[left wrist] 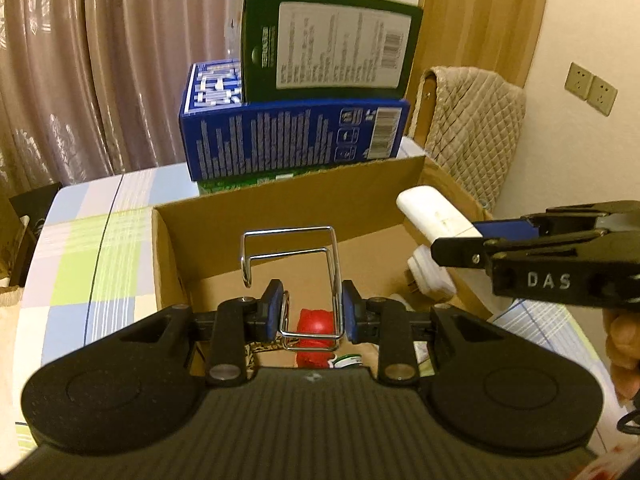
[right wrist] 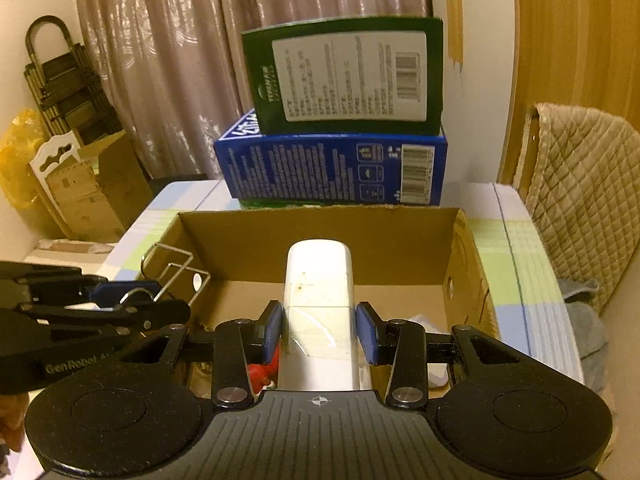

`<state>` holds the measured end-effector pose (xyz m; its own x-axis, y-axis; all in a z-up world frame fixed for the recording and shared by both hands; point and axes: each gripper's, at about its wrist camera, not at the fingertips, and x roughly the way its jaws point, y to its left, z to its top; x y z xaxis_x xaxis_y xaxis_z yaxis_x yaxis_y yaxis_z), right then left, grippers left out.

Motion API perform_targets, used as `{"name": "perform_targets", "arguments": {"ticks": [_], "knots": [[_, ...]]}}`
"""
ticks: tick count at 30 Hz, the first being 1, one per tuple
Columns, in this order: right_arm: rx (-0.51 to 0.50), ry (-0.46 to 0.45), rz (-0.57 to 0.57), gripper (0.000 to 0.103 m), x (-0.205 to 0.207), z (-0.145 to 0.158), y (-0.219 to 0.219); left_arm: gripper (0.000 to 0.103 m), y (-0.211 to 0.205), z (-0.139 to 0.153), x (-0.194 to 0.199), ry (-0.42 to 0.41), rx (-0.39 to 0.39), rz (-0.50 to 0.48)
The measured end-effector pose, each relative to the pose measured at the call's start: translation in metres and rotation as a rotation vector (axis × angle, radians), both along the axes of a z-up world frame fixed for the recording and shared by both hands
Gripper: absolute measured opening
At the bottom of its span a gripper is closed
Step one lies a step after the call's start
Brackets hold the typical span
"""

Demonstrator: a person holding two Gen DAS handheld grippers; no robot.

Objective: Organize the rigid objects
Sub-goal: 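Lower the wire holder and white stick into the box with both tools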

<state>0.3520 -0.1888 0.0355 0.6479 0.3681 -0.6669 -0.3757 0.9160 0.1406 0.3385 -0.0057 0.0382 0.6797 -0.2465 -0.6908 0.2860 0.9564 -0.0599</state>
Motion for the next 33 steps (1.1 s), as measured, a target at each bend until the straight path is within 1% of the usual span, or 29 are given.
{"name": "perform_targets", "arguments": {"ticks": [5,15,23,33], "knots": [[-0.004,0.018,-0.007,0.037,0.011,-0.009,0.001,0.026,0.002,-0.014,0.010,0.024,0.021,0.003],[-0.014,0.042,-0.015,0.037,0.018,-0.024,0.005,0.025,-0.001,-0.024,0.022,0.041,0.025,-0.011],[-0.014,0.042,-0.013,0.037,0.020,-0.024,0.006,0.026,0.003,-0.021,0.026,0.029,0.020,0.011],[-0.008,0.048,-0.017,0.037,0.022,-0.024,0.007,0.025,0.007,-0.016,0.020,0.022,0.014,0.015]]}}
